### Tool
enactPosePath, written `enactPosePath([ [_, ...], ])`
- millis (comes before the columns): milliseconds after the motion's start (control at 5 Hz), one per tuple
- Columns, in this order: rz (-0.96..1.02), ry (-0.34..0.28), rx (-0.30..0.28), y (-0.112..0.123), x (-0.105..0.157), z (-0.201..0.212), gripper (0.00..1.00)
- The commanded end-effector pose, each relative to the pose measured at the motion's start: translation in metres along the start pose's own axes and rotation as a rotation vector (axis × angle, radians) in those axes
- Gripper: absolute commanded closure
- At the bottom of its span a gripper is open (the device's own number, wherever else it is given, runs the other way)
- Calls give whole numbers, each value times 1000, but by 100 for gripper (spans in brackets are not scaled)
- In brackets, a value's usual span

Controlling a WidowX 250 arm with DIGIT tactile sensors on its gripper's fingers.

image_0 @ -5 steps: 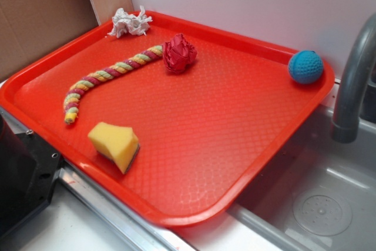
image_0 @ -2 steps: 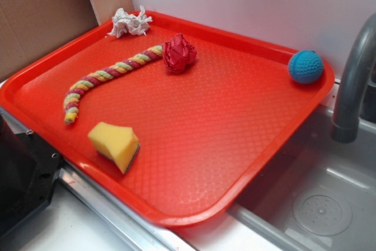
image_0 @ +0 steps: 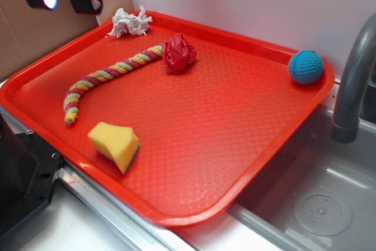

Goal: Grab the white paper.

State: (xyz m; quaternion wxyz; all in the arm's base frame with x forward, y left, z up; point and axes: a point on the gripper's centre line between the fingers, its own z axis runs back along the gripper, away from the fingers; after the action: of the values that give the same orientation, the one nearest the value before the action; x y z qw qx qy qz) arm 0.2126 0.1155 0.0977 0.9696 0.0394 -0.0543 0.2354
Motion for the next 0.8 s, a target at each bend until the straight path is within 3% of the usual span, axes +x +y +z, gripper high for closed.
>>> enactPosePath([
  [0,-2,-50,27,8,59,-38,0],
  [200,-19,-57,31,3,76,-43,0],
  [600,12,-45,-22,-4,98,-63,0],
])
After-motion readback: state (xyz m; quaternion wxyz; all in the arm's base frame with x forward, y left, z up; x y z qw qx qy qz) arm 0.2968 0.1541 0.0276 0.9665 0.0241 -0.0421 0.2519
